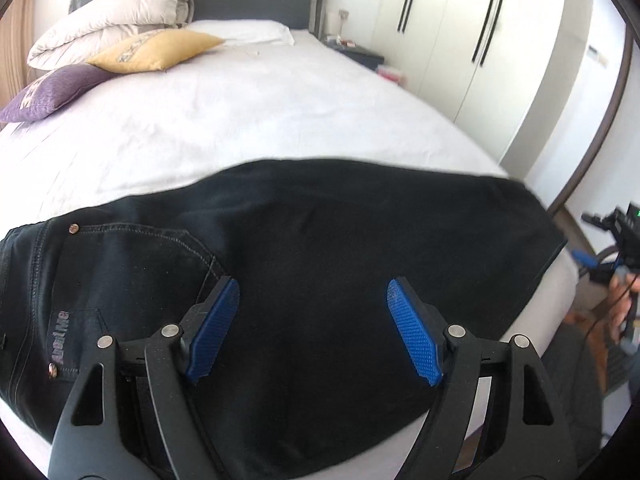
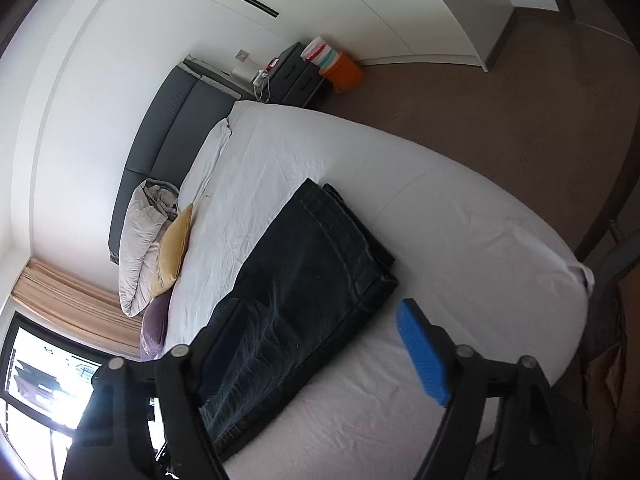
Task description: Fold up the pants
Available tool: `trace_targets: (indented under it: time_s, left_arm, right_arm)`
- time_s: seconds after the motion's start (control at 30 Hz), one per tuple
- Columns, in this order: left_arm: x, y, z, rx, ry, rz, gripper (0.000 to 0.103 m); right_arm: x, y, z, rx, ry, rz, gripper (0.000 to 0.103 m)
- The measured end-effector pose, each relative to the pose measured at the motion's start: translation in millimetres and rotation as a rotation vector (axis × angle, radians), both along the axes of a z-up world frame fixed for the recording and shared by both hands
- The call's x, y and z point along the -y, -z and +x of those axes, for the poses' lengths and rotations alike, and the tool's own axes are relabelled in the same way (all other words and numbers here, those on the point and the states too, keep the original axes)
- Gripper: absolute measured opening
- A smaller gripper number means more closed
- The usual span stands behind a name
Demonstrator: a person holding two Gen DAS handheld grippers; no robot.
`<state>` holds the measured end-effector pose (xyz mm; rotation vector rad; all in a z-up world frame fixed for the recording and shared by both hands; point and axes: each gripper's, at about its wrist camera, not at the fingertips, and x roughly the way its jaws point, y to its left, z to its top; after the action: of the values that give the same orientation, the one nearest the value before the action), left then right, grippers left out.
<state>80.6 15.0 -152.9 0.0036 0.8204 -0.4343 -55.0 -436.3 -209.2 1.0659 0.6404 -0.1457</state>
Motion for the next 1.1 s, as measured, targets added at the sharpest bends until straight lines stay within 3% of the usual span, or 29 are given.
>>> trace_targets:
  time_s: [0.13,0.27,0.47,0.83,1.0,1.1]
  left_arm:
    - [9.2,-18.6,-15.8,0.030,-0.001,-0.044,0.087]
    - [29.8,-30.7,-23.8,0.014,0.047,-0.055,0.089]
    - [62.0,-32.9,-36.5,-0.018,0.092,-0.076,0.089]
    - [90.2,-26.7,-37.2,-0.055,0.146,-0.093,0.089]
    - [110.0,-27.8,-22.9,-0.047,0.161,-0.074,0.089]
    - [126.6,-29.0,-8.9,-0.066,0.162,-0.062,0.089]
  right_arm:
    - [-16.0,16.3,-6.3,-0.004,-0.013,0.146,0.084]
    - [-27.7,29.8,9.2,-0.036,0.021,0.182,0.084]
    - [-14.7,41.4,22.1,0.045,0.109,0.290,0.080]
    - [2.0,47.3,49.1,0.085,0.110,0.340,0.074]
    - [0.8,51.3,58.0,0.114,0.096,0.352,0.061]
    - [1.3,55.8,65.3,0.094,0.081,0.338,0.040]
